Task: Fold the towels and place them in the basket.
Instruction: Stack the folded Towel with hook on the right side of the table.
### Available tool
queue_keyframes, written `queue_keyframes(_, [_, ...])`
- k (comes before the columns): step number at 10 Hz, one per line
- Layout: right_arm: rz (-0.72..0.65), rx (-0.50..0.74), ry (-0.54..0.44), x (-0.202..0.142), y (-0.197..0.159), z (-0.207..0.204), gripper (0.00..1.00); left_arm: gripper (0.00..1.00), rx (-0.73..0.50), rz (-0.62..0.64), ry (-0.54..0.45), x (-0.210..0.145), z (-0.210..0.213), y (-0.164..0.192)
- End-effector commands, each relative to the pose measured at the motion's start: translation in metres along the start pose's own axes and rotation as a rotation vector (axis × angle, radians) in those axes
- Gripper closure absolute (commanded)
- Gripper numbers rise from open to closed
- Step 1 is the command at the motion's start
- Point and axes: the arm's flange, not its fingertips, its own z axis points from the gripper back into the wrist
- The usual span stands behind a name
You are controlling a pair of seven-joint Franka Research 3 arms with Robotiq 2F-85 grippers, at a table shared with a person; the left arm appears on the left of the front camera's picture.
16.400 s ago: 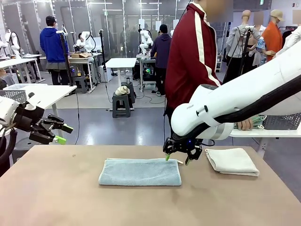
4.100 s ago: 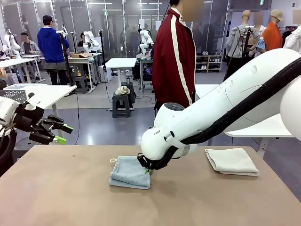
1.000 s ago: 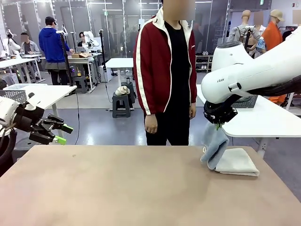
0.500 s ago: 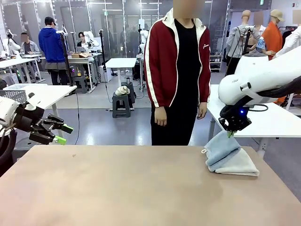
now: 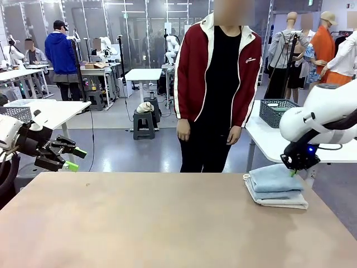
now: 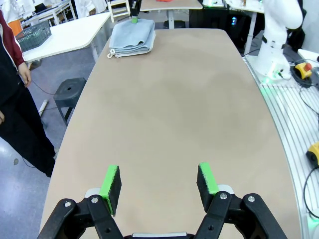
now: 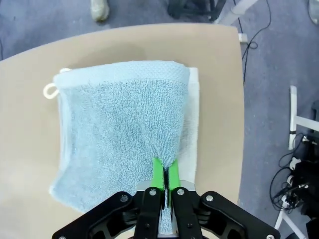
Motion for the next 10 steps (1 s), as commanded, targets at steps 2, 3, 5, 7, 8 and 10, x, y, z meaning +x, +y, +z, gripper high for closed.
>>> queue_keyframes(2, [0.029,0.046,-0.006,-0.002,-0.02,-0.013,0.96,0.22,-0.002,0.009,-0.013,0.002,0.0,-0.001])
queue_keyframes(3, [0.031,0.071,0.01,-0.001,-0.021,-0.015,0.9,0.22,-0.002,0.009,-0.013,0.002,0.0,-0.001])
queue_keyframes(5, [0.056,0.08,0.01,0.0,-0.02,-0.013,0.7,0.22,-0.002,0.009,-0.013,0.002,0.0,-0.001])
queue_keyframes(7, [0.06,0.071,0.01,-0.002,-0.022,0.001,0.5,0.22,-0.002,0.009,-0.013,0.002,0.0,-0.001])
queue_keyframes(8, [0.065,0.061,0.011,-0.006,-0.024,0.019,0.36,0.22,-0.002,0.009,-0.013,0.002,0.0,-0.001])
queue_keyframes(10, [0.112,0.077,0.034,-0.021,-0.028,0.089,0.33,0.22,-0.002,0.009,-0.013,0.002,0.0,-0.001])
